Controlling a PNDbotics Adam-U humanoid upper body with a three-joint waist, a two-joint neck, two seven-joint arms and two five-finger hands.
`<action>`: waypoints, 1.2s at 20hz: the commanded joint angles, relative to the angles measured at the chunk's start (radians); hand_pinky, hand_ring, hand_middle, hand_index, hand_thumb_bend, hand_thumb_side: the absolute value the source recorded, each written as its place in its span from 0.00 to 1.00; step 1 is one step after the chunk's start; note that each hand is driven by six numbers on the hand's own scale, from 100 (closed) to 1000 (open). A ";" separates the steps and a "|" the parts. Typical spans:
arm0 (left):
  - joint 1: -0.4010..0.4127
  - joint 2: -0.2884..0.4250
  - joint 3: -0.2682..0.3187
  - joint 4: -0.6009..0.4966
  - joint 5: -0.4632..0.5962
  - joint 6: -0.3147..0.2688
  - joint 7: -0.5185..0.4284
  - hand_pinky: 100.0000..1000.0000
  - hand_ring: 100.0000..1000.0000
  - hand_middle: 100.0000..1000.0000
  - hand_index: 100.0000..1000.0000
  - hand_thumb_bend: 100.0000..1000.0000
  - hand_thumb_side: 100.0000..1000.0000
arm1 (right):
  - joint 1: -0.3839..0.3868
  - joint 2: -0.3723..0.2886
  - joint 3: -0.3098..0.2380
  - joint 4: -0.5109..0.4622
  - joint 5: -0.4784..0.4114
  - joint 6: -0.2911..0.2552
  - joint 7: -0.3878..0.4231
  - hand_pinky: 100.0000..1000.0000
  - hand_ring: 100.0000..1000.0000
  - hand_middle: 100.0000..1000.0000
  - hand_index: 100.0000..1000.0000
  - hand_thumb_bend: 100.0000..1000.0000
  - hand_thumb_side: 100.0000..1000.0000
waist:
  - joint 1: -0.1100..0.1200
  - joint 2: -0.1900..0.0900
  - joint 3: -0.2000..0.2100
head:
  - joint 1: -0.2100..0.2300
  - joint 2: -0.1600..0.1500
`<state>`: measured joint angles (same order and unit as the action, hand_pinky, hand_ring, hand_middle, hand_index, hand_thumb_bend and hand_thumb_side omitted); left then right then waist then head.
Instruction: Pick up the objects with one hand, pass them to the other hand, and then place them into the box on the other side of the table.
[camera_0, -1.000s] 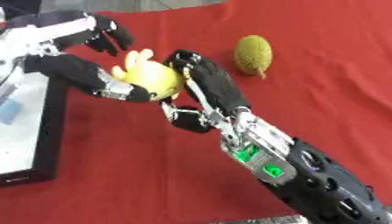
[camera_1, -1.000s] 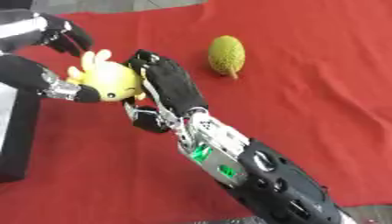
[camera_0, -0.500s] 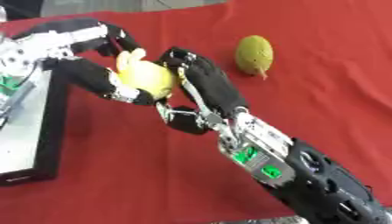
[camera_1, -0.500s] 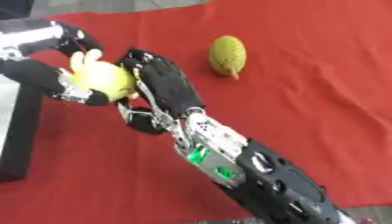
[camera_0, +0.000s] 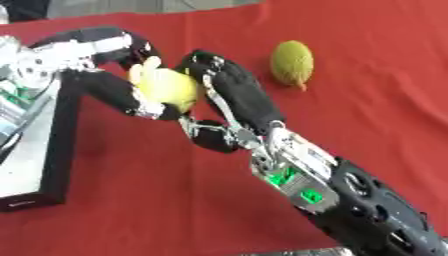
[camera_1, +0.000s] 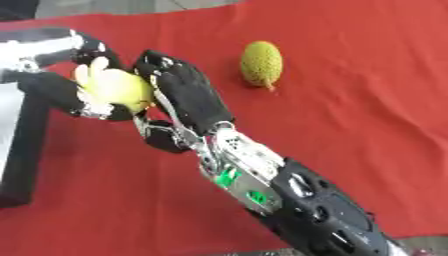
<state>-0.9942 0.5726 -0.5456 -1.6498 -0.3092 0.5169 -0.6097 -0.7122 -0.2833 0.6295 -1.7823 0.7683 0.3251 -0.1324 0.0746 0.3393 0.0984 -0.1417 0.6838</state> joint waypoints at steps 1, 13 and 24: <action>-0.015 0.014 0.008 -0.005 0.006 0.010 0.022 0.79 0.63 0.56 0.59 0.21 0.30 | -0.016 0.010 0.003 -0.034 -0.007 -0.007 -0.001 0.72 0.70 0.67 0.67 0.00 0.00 | -0.001 -0.026 0.000 | 0.003 -0.004; -0.004 0.019 0.007 -0.016 0.109 0.030 0.119 0.75 0.53 0.42 0.36 0.00 0.04 | -0.012 0.009 0.005 -0.034 -0.027 -0.004 0.011 0.72 0.72 0.71 0.72 0.00 0.09 | -0.003 -0.027 -0.002 | 0.003 -0.007; 0.038 0.043 0.043 -0.031 0.084 0.055 0.122 0.69 0.46 0.26 0.30 0.00 0.00 | -0.002 -0.010 -0.002 -0.039 0.012 -0.029 0.035 0.76 0.80 0.84 0.88 0.00 0.57 | -0.006 -0.024 -0.003 | 0.008 -0.010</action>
<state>-0.9449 0.5823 -0.5258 -1.6628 -0.2166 0.5679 -0.4907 -0.7033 -0.2861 0.6301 -1.7946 0.7700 0.3000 -0.1044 0.0713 0.3393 0.0941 -0.1355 0.6828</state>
